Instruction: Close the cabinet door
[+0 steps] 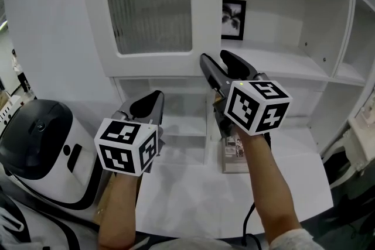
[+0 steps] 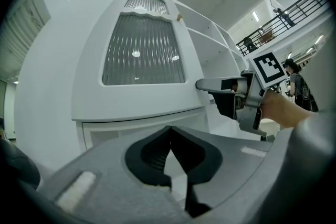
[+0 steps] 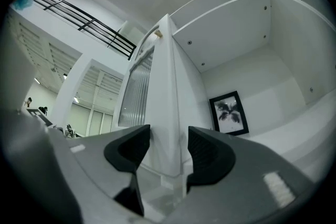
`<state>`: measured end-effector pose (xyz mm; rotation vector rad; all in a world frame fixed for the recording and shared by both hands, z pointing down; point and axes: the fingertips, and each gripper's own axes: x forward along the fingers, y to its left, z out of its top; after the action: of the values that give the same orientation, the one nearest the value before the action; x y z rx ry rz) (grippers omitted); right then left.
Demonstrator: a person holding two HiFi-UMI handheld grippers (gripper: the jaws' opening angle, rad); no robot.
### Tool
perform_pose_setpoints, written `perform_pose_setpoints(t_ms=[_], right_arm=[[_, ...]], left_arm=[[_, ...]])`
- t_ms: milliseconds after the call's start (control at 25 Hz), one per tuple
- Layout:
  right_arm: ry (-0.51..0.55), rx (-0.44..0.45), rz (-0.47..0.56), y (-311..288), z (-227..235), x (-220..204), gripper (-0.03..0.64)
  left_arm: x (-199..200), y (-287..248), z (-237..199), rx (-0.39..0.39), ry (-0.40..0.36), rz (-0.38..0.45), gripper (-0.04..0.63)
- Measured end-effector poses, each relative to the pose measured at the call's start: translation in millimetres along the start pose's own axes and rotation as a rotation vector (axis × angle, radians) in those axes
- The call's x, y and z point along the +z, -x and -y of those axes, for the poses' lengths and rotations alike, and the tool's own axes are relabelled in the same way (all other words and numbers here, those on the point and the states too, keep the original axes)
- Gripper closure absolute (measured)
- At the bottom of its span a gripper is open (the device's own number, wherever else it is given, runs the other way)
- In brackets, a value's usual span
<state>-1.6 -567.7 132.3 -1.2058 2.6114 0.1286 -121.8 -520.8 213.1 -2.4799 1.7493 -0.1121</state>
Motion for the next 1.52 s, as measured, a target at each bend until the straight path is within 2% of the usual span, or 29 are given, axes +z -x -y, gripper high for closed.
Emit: perform_pose_setpoints(t_ms=[480,640,880,1160,1520], right_arm=[[0.025,-0.005,-0.013,-2,1,-1,0.387],[0.053,-0.028,-0.020,-1,0,1,0.393],[0.106,-0.087,-0.025,7,-9,2,0.443],[0.135,-0.162,-0.029,23,-20,8,0.443],[0.151,-0.189,-0.074,45,-52,1,0.460]], left_arm=[[5,0,-5,0.007,0.017,0.013,0.595],[7,4,-6,0.008,0.019,0.010,0.595],[8,20,-12,0.006,0.021,0.017,0.595],[13,38,-17,-0.019,0.023,0.022,0.595],[14,66,-18,-0.060,0.027,0.015,0.595]])
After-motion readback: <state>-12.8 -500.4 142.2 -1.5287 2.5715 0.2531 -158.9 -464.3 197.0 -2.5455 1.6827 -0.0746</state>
